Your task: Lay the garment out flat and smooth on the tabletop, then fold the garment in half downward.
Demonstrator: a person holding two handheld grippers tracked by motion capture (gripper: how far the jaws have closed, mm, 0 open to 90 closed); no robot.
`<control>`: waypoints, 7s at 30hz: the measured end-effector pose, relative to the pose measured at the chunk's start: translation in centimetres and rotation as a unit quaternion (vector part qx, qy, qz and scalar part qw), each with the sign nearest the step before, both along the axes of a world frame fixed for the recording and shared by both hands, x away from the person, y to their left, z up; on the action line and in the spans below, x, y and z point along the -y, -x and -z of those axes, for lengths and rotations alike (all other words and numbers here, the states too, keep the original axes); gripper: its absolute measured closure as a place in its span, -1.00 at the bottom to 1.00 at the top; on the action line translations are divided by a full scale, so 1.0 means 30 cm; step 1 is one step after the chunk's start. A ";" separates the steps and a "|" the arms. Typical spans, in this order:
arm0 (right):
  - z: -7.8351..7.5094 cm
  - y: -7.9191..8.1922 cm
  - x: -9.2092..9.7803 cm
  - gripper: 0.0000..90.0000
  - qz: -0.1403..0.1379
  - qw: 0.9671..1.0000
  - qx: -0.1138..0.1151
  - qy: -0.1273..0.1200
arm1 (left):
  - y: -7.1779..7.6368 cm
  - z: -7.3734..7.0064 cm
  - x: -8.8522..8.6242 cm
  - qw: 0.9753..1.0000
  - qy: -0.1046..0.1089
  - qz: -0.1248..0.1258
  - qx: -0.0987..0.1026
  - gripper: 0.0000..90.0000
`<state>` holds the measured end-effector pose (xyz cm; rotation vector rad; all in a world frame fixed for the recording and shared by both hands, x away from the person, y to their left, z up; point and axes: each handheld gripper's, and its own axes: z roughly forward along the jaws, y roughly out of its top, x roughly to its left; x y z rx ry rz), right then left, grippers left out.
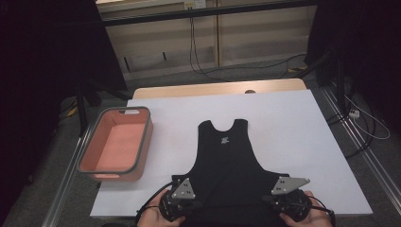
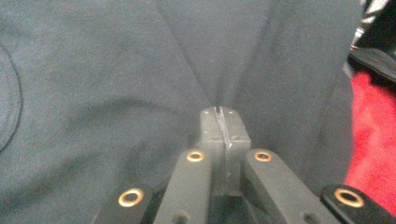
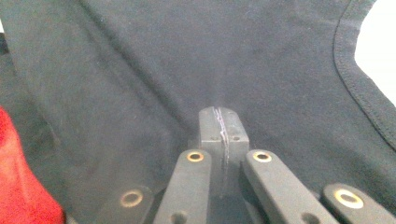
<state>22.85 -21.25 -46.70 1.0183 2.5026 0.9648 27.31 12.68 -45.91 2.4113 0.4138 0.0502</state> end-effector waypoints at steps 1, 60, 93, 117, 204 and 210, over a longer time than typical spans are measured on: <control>0.000 0.004 -0.002 1.00 -0.003 1.000 0.000 0.000 | 0.003 0.000 -0.005 1.000 -0.001 0.004 0.001 1.00; -0.182 -0.501 0.048 -0.31 0.086 0.986 0.105 -0.099 | -0.490 -0.087 -0.007 0.966 0.120 -0.203 0.108 -0.84; -0.025 -0.931 -0.039 0.50 0.118 0.991 0.034 -0.048 | -0.781 -0.046 0.090 0.958 0.096 -0.257 0.082 -0.60; -0.013 -0.936 -0.032 0.94 0.134 0.990 0.040 -0.028 | -0.867 0.008 0.133 0.967 0.082 -0.235 0.049 0.38; -0.320 -0.895 0.050 0.95 0.123 0.970 0.125 -0.168 | -0.856 -0.283 0.035 0.955 0.213 -0.195 0.069 0.96; -0.361 -0.904 0.049 0.95 0.123 0.968 0.135 -0.171 | -0.865 -0.323 0.025 0.953 0.218 -0.193 0.079 0.96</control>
